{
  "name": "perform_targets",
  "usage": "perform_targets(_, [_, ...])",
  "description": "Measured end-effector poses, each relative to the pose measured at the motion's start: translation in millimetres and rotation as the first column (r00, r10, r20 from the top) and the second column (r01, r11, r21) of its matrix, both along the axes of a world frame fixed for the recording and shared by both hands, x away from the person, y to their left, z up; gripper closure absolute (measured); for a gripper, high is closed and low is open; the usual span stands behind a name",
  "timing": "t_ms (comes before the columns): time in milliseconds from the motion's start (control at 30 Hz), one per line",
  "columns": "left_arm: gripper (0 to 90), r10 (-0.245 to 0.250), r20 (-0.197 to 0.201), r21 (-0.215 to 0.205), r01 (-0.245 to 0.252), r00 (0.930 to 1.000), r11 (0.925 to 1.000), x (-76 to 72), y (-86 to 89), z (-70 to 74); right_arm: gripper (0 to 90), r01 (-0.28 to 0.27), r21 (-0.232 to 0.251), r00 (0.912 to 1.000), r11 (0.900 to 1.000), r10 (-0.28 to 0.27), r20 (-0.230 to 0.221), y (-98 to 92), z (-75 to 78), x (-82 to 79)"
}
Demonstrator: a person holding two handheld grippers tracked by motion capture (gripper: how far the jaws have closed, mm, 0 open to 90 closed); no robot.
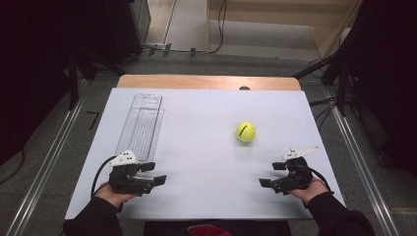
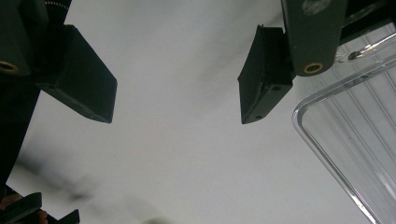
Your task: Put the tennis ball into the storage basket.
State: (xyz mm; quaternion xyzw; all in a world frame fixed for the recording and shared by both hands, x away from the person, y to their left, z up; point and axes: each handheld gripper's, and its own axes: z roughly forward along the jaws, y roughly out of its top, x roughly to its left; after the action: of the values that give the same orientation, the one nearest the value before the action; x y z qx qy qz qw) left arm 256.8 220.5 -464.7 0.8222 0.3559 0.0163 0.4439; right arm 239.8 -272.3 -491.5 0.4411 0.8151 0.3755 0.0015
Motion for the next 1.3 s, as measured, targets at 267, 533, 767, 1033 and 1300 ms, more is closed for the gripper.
perform_targets(267, [28.8, 0.001, 0.005, 0.001, -0.001, 1.0, 1.0, 0.5, -0.6, -0.3, 5.7, 0.013, 0.006, 0.9999, 1.0, -0.013, -0.002, -0.8, -0.1, 0.0])
perform_targets(533, [28.8, 0.006, 0.008, 0.001, -0.006, 0.9999, 1.0, -0.4, 0.2, 0.4, 5.7, 0.013, 0.0, 0.9999, 1.0, -0.013, -0.003, -1.2, -0.1, 0.6])
perform_targets(767, [28.7, 0.013, 0.006, 0.003, -0.013, 0.9999, 0.9999, 0.1, -0.1, 0.2, 5.8, 0.013, -0.004, 0.9999, 1.0, -0.013, 0.009, -0.7, 0.2, 0.4])
perform_targets(1033, [28.7, 0.012, 0.013, 0.007, -0.012, 0.9998, 0.9999, -0.6, -0.9, 0.8, 5.8, 0.012, -0.004, 0.9999, 1.0, -0.012, 0.01, -0.1, 0.2, 0.1])
perform_targets(1300, [28.7, 0.017, 0.01, 0.007, -0.017, 0.9998, 0.9998, -0.4, -1.2, 0.7, 5.7, 0.002, -0.009, 1.0, 1.0, -0.002, 0.008, 0.6, -0.4, -0.1])
